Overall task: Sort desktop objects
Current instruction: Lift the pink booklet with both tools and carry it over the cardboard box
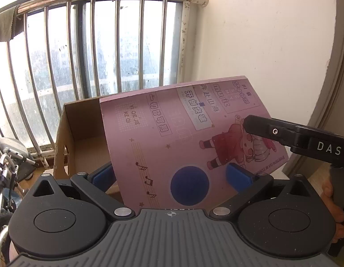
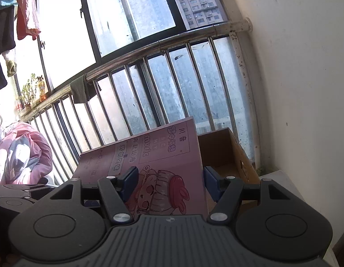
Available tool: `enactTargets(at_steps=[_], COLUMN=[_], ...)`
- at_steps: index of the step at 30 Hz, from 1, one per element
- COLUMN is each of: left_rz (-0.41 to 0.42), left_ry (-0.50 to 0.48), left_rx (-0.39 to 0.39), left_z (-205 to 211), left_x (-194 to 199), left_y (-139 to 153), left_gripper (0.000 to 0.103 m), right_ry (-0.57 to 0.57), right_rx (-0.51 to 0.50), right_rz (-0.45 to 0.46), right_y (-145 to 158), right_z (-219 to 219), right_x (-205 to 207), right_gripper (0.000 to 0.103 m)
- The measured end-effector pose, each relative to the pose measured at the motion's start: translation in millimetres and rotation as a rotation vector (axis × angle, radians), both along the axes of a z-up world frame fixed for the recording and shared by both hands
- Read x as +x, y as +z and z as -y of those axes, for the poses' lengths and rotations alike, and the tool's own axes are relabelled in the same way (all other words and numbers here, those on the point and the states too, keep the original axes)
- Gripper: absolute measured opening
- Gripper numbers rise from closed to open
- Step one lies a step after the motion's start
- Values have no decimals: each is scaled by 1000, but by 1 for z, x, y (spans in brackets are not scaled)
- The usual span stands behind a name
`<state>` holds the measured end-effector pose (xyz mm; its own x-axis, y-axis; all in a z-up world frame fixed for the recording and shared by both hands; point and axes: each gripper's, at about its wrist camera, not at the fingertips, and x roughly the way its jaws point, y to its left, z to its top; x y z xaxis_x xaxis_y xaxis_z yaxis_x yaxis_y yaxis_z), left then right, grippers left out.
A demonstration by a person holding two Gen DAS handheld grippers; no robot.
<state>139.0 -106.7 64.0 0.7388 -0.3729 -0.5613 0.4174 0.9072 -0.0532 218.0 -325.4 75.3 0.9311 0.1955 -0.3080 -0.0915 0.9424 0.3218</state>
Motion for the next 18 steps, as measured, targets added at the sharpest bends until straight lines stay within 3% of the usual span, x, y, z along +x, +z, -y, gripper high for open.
enactTargets(at_steps=[8, 18], left_rz=[-18, -225], left_ry=[-13, -16], left_rx=[-3, 31], left_z=[19, 26], left_x=[54, 125], left_y=[3, -31], left_gripper=[103, 103], right_ry=[-10, 24], right_rx=[22, 27], right_rz=[-110, -340], right_y=[-11, -46], right_z=[26, 43], right_x=[75, 146], right_gripper=[68, 68])
